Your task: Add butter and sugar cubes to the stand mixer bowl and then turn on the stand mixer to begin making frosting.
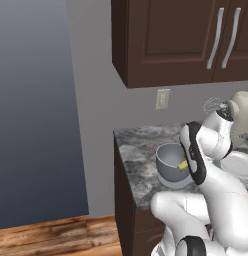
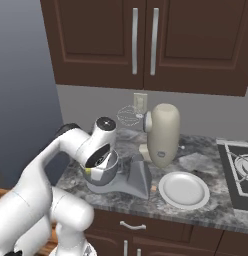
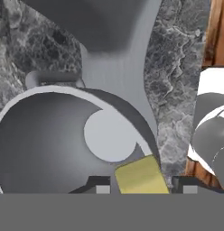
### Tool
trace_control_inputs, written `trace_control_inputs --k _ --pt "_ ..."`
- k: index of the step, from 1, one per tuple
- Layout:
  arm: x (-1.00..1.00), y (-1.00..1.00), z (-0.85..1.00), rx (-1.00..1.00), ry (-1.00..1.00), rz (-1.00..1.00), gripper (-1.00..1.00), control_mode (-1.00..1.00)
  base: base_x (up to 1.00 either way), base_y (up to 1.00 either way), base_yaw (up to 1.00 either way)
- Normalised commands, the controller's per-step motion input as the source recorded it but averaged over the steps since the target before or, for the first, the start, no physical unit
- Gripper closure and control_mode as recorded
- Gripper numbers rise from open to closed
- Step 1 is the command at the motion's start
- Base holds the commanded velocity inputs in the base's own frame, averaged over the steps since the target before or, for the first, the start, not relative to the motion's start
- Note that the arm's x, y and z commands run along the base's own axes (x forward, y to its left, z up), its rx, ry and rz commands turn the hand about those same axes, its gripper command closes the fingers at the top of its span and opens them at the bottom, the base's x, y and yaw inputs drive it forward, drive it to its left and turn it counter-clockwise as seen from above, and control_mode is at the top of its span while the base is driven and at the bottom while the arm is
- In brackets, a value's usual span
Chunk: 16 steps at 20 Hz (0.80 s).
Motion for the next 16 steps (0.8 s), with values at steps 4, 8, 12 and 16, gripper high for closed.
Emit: trace_control_inputs --k 4,8,12,16 --pt "0.56 0.32 0.02 -0.1 0.17 0.0 1.0 -1.0 0.0 0.0 0.0" --pt "0.27 0.33 0.0 -0.1 0.06 0.0 1.0 -1.0 0.0 0.0 0.0" --pt "0.02 0.3 0.07 -0.1 0.0 0.0 1.0 -1.0 0.0 0.0 0.0" --pt "-0.02 0.32 0.29 -0.13 0.0 0.0 1.0 -1.0 0.0 0.0 0.0"
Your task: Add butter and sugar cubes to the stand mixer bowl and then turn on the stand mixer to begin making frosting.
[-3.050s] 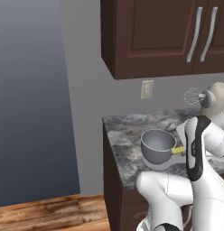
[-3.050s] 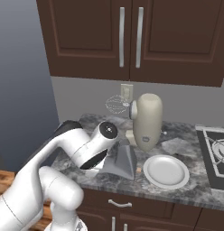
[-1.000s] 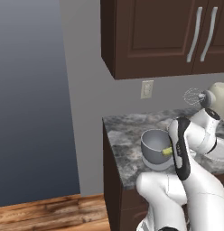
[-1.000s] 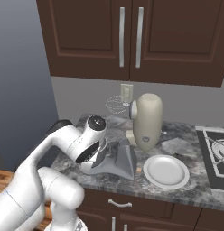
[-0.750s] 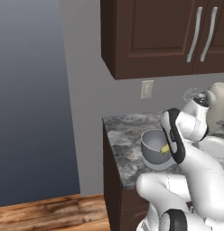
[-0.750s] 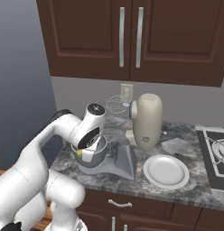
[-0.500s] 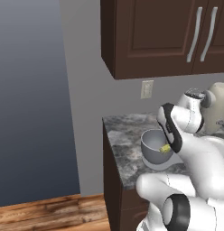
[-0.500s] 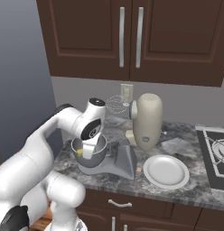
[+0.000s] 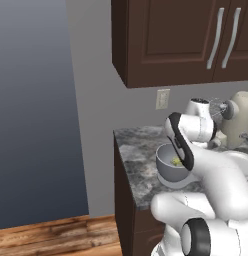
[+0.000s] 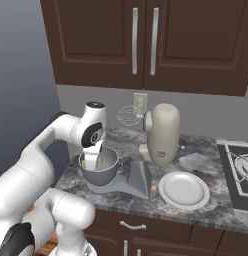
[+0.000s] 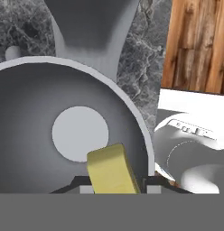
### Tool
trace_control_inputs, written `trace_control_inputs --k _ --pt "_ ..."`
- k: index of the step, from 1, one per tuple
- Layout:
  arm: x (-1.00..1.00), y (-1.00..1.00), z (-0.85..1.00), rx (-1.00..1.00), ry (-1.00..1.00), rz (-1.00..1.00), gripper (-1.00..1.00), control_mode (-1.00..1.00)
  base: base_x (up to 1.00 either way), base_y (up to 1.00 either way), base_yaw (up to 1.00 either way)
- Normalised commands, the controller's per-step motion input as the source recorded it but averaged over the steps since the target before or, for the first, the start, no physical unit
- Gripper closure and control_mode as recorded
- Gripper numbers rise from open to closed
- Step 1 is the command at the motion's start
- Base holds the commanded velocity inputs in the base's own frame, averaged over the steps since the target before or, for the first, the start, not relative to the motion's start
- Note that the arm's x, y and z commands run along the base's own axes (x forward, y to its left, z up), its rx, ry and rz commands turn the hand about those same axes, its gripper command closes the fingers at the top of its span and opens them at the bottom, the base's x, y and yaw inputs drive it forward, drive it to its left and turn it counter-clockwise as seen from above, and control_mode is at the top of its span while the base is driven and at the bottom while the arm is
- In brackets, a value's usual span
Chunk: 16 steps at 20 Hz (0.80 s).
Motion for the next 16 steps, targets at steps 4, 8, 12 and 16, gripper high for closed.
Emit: trace_control_inputs --k 4,8,12,16 --pt "0.03 0.27 0.31 -0.14 0.0 0.0 1.0 -1.0 0.0 0.0 0.0" --pt "0.32 0.04 0.02 -0.09 0.06 0.0 1.0 -1.0 0.0 0.0 0.0" --pt "0.33 -0.04 -0.18 -0.04 0.06 0.0 1.0 -1.0 0.0 0.0 0.0" --pt "0.18 -0.14 -0.24 -0.01 0.02 0.02 1.0 -1.0 0.0 0.0 0.0"
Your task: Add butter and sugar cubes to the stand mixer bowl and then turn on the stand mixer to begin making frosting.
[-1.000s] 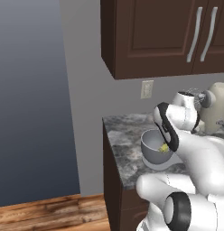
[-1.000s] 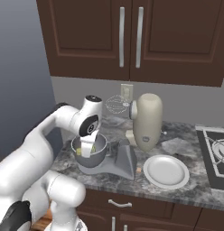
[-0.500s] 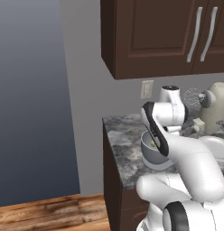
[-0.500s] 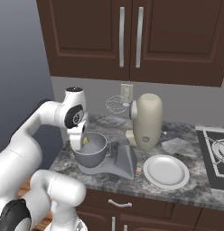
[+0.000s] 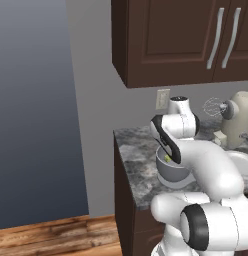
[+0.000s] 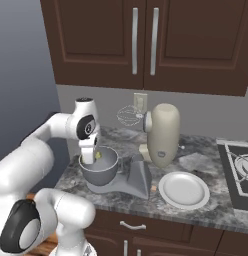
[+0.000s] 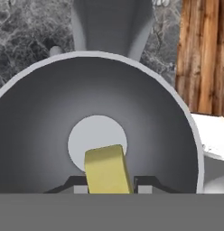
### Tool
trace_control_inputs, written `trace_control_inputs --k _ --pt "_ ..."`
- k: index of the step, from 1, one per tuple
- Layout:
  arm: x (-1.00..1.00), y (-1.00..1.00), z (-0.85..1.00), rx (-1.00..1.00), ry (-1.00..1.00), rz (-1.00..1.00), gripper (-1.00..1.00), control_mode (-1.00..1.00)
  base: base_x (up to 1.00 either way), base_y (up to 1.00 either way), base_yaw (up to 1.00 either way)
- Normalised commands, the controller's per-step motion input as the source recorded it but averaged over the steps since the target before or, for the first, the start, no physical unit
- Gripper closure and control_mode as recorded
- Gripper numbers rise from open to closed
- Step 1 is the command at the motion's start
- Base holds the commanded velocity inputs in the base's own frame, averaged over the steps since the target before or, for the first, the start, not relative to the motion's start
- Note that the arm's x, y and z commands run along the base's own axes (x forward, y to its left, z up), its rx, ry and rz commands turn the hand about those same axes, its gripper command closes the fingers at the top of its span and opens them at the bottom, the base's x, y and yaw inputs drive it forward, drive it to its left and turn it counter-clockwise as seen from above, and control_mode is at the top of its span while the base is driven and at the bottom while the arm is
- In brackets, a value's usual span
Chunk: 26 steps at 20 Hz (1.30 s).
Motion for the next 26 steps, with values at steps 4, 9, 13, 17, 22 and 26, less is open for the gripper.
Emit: trace_control_inputs --k 4,9,13,17,22,26 --pt "0.01 -0.2 -0.26 0.0 0.0 0.03 1.0 -1.0 0.0 0.0 0.0" --pt "0.03 -0.07 -0.24 0.0 0.0 0.01 1.0 -1.0 0.0 0.0 0.0" --pt "0.07 0.0 -0.25 0.0 0.01 0.0 1.0 -1.0 0.0 0.0 0.0" --pt "0.1 0.0 -0.29 -0.01 0.04 0.0 -1.0 -1.0 0.0 0.0 0.0" --pt "0.0 0.0 -0.2 0.0 0.0 0.0 -1.0 -1.0 0.0 0.0 0.0" --pt "-0.05 0.04 -0.01 0.0 -0.01 0.0 -1.0 -1.0 0.0 0.0 0.0"
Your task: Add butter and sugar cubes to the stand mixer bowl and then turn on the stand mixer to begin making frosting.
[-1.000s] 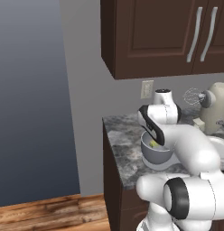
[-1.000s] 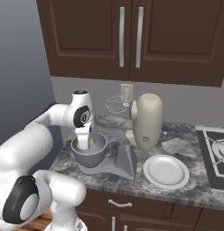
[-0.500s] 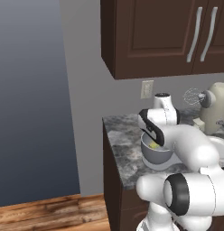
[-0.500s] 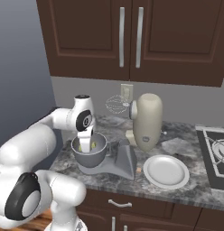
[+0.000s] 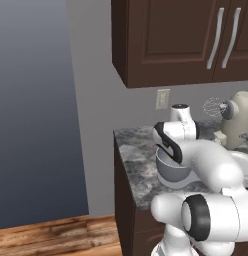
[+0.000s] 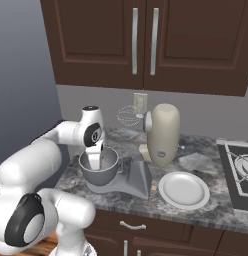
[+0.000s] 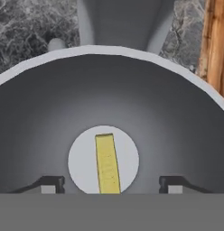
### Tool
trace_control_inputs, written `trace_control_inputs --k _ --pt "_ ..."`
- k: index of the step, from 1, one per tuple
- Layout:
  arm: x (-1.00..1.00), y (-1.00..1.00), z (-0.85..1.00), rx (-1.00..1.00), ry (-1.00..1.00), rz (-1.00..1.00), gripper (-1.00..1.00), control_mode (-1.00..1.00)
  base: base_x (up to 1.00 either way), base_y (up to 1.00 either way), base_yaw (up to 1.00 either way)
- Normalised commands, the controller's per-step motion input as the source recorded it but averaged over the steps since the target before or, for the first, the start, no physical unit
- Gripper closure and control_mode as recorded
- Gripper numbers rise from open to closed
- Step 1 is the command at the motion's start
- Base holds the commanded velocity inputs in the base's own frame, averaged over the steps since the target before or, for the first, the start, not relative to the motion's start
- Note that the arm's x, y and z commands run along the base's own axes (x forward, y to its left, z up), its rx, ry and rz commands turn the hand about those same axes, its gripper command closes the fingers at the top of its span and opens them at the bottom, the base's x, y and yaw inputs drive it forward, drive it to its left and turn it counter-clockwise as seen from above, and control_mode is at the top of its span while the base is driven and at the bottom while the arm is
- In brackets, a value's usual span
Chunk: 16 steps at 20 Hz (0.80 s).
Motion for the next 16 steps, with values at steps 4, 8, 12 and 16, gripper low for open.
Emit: trace_control_inputs --k 4,8,12,16 --pt "-0.12 0.35 0.17 -0.01 -0.02 0.0 -1.0 -1.0 0.0 0.0 0.0" --pt "-0.11 0.5 0.37 -0.06 -0.04 0.0 -1.0 -1.0 0.0 0.0 0.0" --pt "-0.14 0.54 0.32 -0.08 -0.01 0.0 -1.0 -1.0 0.0 0.0 0.0" --pt "-0.08 0.69 0.04 -0.09 0.01 0.0 -1.0 -1.0 0.0 0.0 0.0"
